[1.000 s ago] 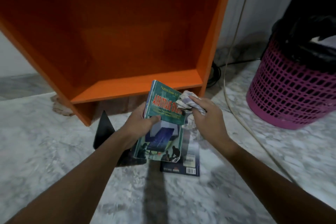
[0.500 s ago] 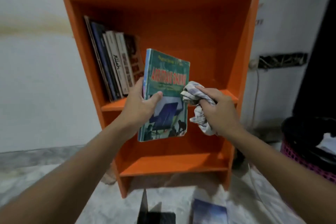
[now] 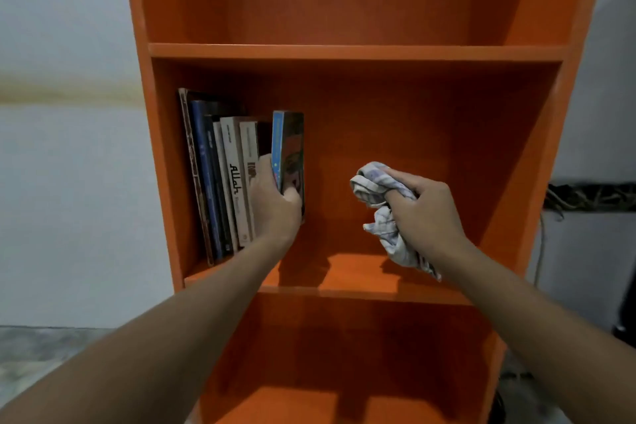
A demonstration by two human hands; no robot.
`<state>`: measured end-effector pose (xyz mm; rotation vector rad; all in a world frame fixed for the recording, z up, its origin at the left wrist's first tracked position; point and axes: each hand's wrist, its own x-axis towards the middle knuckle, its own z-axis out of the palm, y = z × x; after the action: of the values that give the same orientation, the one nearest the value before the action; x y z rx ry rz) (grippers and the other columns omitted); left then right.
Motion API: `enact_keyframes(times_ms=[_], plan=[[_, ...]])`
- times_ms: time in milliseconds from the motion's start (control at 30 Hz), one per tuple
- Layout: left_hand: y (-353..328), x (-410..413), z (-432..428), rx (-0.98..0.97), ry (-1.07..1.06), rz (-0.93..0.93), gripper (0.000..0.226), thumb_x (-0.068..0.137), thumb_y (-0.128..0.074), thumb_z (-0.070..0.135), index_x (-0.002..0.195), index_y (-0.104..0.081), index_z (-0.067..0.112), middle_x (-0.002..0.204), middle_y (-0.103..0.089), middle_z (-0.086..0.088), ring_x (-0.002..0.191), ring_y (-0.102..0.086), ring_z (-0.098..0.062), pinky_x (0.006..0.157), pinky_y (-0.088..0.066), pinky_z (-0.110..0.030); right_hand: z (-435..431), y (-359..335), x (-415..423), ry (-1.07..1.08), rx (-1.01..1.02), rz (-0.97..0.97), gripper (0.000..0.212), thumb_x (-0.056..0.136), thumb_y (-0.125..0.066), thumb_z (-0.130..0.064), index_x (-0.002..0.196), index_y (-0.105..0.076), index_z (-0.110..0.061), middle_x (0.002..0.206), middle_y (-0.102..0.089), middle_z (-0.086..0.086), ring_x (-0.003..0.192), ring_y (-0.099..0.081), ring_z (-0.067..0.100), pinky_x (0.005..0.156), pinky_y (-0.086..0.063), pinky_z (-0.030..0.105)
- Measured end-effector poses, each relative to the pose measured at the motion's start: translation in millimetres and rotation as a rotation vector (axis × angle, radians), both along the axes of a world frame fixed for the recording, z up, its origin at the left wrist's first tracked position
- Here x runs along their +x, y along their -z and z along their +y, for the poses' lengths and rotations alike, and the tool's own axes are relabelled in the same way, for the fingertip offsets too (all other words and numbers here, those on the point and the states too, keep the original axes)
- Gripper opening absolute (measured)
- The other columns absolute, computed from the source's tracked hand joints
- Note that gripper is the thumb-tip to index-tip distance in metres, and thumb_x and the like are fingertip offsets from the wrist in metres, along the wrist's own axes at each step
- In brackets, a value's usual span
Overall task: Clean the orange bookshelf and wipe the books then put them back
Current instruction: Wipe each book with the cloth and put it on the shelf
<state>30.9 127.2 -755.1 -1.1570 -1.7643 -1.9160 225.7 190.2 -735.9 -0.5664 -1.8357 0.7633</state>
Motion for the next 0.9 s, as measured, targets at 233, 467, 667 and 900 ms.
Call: enact_keyframes(times_ms=[233,467,667,900], plan=[[32,-28,59,-0.441,-0.612,0.325,0.080,0.080,-0.064,0.002,0.150,-0.026,0.013,0.150,-0.027,-0.021,0.129,-0.032,-0.039,0.101,-0.032,-0.052,33,6,-34,-0.066,-0.059,0.001,0.029,0.094,-0.057,-0.014,0.117,-0.070,-0.028,0.103,-0.072,-0.009,0.088,-0.068,0.002,0.073,-0.056,0.017],[25,-56,74,-1.229,-0.765,1.077,0.075,0.099,-0.046,0.029,0.157,0.001,0.013,0.162,0.015,-0.017,0.147,0.020,-0.037,0.118,0.002,-0.055,44,14,-46,-0.125,-0.127,-0.014,0.029,0.094,-0.054,-0.007,0.086,-0.074,-0.027,0.057,-0.065,-0.001,0.048,-0.057,0.012,0.046,-0.045,0.027],[29,-67,105,-1.502,-0.938,1.143,0.073,0.101,-0.036,0.050,0.157,-0.008,0.014,0.163,-0.007,-0.018,0.148,0.001,-0.045,0.111,0.007,-0.068,50,17,-56,-0.109,-0.206,-0.031,0.027,0.095,-0.056,-0.011,0.079,-0.070,-0.027,0.050,-0.062,-0.003,0.039,-0.052,0.016,0.040,-0.041,0.027],[31,-72,109,-1.568,-1.024,1.177,0.064,0.099,-0.043,0.042,0.154,-0.022,0.019,0.162,-0.012,-0.020,0.146,0.002,-0.049,0.107,0.011,-0.073,49,16,-59,-0.088,-0.213,-0.009,0.026,0.096,-0.056,-0.014,0.102,-0.069,-0.035,0.076,-0.074,-0.010,0.065,-0.068,0.000,0.055,-0.048,0.011]])
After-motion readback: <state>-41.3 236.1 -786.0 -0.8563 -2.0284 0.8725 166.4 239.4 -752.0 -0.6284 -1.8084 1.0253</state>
